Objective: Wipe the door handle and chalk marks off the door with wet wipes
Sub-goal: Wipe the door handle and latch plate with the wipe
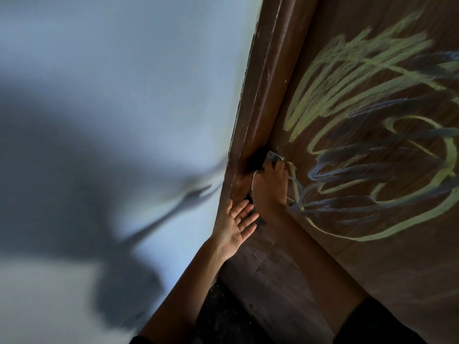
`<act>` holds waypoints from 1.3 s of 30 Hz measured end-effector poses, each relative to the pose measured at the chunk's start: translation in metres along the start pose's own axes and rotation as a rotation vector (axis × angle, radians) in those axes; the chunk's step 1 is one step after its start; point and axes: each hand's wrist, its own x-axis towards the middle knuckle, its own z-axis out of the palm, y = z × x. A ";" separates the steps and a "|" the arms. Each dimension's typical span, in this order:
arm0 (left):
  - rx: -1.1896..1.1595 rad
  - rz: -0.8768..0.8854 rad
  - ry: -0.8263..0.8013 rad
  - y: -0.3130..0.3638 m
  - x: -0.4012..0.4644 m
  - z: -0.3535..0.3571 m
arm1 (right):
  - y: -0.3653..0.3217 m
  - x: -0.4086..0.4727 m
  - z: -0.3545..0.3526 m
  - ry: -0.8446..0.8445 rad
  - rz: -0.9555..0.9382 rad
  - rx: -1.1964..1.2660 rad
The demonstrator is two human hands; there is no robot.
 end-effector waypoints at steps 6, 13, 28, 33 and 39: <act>0.004 0.017 0.000 0.005 -0.001 -0.005 | -0.003 -0.019 -0.004 -0.015 0.011 -0.053; 0.027 0.018 -0.035 0.009 0.004 -0.003 | 0.007 -0.013 0.024 0.183 -0.148 0.086; 0.005 0.026 -0.023 0.009 0.007 -0.008 | 0.064 -0.056 0.068 0.235 -0.487 -0.389; -0.003 0.012 -0.013 0.007 0.007 -0.011 | 0.053 -0.044 0.065 0.244 -0.499 -0.456; -0.031 -0.003 0.008 0.010 0.008 -0.014 | 0.055 -0.039 0.064 0.296 -0.537 -0.447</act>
